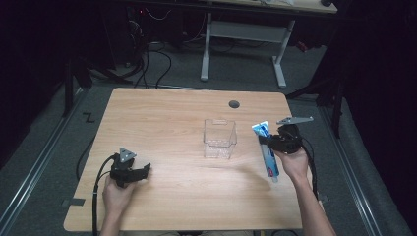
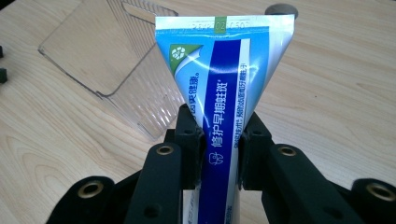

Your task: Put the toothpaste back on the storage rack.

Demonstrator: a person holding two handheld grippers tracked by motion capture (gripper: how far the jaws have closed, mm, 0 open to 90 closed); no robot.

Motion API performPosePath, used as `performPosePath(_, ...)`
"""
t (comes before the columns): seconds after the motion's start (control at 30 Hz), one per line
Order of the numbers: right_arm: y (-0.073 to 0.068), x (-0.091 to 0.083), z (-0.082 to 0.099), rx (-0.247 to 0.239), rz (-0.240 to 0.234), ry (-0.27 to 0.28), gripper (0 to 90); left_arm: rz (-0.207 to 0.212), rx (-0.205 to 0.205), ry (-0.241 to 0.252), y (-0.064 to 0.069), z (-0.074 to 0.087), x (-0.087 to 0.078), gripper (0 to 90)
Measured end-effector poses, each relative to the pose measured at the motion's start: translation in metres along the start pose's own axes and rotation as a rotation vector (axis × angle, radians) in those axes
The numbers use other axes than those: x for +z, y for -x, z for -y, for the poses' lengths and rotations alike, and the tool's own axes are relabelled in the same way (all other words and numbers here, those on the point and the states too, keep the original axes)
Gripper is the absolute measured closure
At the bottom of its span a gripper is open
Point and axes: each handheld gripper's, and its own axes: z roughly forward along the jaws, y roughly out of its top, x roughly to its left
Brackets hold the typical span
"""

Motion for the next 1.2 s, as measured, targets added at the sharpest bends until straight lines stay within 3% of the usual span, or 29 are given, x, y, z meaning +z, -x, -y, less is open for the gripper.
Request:
performPosePath(0.6,-0.015,-0.014,-0.005,-0.014,-0.049,0.085,74.1,0.000,0.001,-0.002,0.000,0.000,0.000,24.2)
performPosePath(1.2,-0.041,-0.017,-0.021,-0.077,-0.094,0.142,74.1,0.000,0.001,-0.002,0.000,0.000,0.000,24.2)
